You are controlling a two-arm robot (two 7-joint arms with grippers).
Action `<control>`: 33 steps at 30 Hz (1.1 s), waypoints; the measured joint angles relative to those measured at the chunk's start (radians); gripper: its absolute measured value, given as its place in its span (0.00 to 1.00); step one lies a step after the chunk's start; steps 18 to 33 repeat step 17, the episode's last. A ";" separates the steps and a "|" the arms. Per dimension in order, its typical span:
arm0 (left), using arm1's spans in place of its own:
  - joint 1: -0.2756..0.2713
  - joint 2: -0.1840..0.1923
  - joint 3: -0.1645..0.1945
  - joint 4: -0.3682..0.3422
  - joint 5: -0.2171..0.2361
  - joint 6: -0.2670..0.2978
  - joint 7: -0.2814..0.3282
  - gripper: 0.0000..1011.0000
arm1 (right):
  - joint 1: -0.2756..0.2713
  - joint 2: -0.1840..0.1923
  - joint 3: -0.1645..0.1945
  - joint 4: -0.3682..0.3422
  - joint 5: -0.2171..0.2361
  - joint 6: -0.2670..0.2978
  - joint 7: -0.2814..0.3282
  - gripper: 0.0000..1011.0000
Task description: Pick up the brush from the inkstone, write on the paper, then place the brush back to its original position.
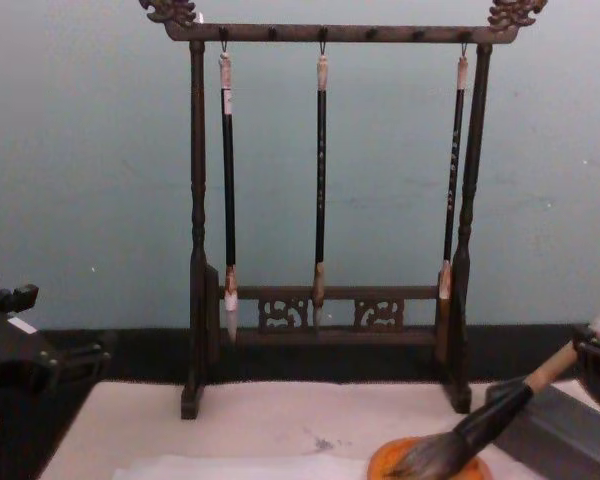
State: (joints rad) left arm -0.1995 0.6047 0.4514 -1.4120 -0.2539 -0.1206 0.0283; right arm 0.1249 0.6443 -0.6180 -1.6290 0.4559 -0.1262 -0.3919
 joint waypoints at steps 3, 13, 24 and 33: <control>0.000 0.000 0.000 0.000 0.000 0.000 0.000 1.00 | 0.000 0.000 0.000 0.000 0.000 0.000 0.000 0.99; 0.000 0.000 0.000 0.000 0.000 0.000 0.000 1.00 | 0.000 0.000 0.000 0.000 0.000 0.000 0.000 0.99; 0.000 0.000 0.000 0.000 0.000 0.000 0.000 1.00 | 0.000 0.000 0.000 0.000 0.000 0.000 0.000 0.99; 0.000 0.000 0.000 0.000 0.000 0.000 0.000 1.00 | 0.000 0.000 0.000 0.000 0.000 0.000 0.000 0.99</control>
